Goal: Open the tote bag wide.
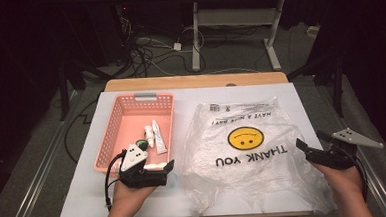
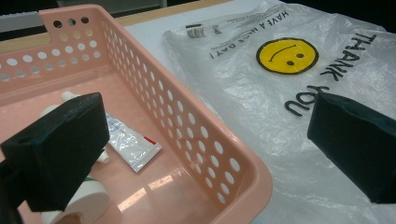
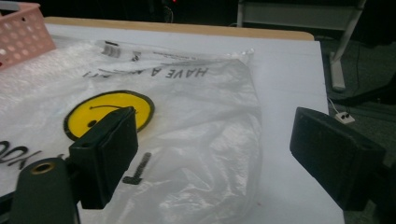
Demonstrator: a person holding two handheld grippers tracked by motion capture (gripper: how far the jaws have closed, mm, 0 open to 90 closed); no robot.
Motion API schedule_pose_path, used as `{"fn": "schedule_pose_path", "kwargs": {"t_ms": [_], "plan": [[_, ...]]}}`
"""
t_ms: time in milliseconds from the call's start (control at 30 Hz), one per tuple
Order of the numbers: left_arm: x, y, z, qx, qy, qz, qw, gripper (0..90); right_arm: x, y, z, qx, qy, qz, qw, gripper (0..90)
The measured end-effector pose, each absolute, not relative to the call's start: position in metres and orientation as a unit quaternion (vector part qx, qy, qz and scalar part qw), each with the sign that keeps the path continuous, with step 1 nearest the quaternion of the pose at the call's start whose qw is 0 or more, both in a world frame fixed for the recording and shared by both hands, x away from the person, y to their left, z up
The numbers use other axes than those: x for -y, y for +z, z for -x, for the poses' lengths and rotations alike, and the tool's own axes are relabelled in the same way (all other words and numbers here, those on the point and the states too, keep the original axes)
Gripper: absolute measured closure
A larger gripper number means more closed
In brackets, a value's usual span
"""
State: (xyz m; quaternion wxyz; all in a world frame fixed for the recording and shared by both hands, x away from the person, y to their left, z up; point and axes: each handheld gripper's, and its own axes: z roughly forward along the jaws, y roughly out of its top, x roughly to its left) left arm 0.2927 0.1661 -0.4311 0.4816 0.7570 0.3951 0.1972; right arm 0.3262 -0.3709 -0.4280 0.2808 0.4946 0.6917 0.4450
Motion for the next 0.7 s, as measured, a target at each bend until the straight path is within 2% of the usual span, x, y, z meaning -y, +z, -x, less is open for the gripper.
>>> {"fn": "schedule_pose_path", "kwargs": {"t_ms": [100,400,700], "plan": [[-0.167,-0.431,-0.292,-0.396,0.198,-0.756,0.482,0.0,0.375,-0.432,-0.333,-0.692,0.438,-0.502,0.278,18.1],[-0.167,-0.43,-0.291,-0.396,0.199,-0.756,0.481,0.0,0.38,-0.455,-0.356,-0.698,0.412,-0.535,0.237,16.5],[-0.169,-0.431,-0.29,-0.398,0.194,-0.76,0.475,0.0,0.372,-0.474,-0.371,-0.732,0.356,-0.541,0.212,23.1]]}}
